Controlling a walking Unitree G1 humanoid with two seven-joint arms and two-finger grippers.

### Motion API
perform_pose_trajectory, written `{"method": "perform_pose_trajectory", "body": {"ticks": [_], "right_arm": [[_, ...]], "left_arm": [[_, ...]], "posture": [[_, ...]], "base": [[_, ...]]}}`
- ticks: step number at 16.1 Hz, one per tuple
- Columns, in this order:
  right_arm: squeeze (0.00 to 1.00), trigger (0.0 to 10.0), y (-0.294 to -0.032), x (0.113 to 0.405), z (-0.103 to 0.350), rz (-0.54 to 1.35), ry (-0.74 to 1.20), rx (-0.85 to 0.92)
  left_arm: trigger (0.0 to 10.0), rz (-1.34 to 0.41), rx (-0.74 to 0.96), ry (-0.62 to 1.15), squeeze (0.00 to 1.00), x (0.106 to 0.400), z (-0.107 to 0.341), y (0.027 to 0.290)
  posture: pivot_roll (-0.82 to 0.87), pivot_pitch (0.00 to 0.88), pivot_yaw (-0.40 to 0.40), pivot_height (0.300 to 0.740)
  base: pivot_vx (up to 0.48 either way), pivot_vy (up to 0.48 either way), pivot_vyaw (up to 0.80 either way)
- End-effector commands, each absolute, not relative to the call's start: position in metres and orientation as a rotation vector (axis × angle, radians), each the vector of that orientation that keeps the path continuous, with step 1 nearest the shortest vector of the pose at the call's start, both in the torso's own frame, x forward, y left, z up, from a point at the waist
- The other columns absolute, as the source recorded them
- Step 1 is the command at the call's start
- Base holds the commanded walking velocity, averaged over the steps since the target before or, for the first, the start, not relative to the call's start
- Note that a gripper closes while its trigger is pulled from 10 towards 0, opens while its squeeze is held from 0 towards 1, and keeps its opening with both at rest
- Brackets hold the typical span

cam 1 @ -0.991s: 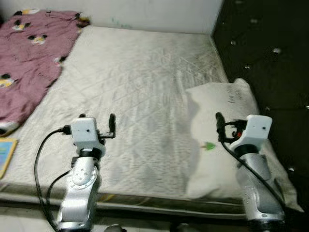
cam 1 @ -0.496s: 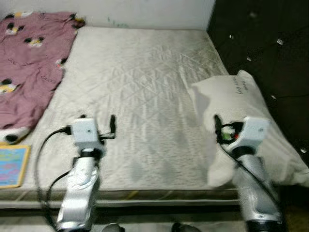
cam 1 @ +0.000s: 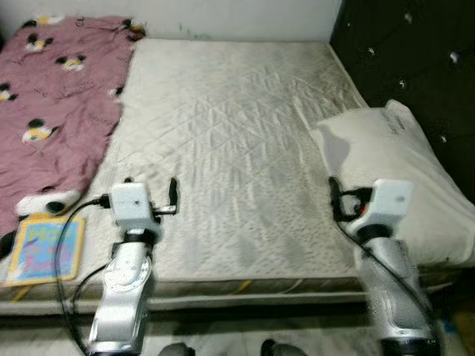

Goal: Clean up the room

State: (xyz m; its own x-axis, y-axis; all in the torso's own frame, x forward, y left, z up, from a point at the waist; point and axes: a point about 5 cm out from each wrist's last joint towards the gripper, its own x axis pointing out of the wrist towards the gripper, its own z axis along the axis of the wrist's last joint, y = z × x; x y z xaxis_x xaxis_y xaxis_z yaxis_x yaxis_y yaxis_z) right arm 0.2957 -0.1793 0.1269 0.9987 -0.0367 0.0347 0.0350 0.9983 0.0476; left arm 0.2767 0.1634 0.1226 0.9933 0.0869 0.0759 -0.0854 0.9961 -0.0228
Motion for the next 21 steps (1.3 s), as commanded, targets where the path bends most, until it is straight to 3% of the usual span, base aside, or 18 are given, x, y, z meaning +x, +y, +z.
{"method": "perform_pose_trajectory", "body": {"ticks": [1,21], "right_arm": [[0.00,10.0,-0.1842,0.2942,0.1269,-0.045,-0.035,0.037],[0.00,10.0,-0.1850,0.2959,0.1216,-0.060,-0.013,0.072]], "left_arm": [[10.0,0.080,-0.025,-0.075,0.00,0.2766,0.1227,0.1626],[10.0,0.039,-0.066,-0.057,0.00,0.2755,0.1209,0.1604]], "posture": [[-0.03,0.157,-0.016,0.740],[-0.03,0.150,-0.016,0.740]], "base": [[0.000,0.480,0.00],[0.000,0.480,0.00]]}}
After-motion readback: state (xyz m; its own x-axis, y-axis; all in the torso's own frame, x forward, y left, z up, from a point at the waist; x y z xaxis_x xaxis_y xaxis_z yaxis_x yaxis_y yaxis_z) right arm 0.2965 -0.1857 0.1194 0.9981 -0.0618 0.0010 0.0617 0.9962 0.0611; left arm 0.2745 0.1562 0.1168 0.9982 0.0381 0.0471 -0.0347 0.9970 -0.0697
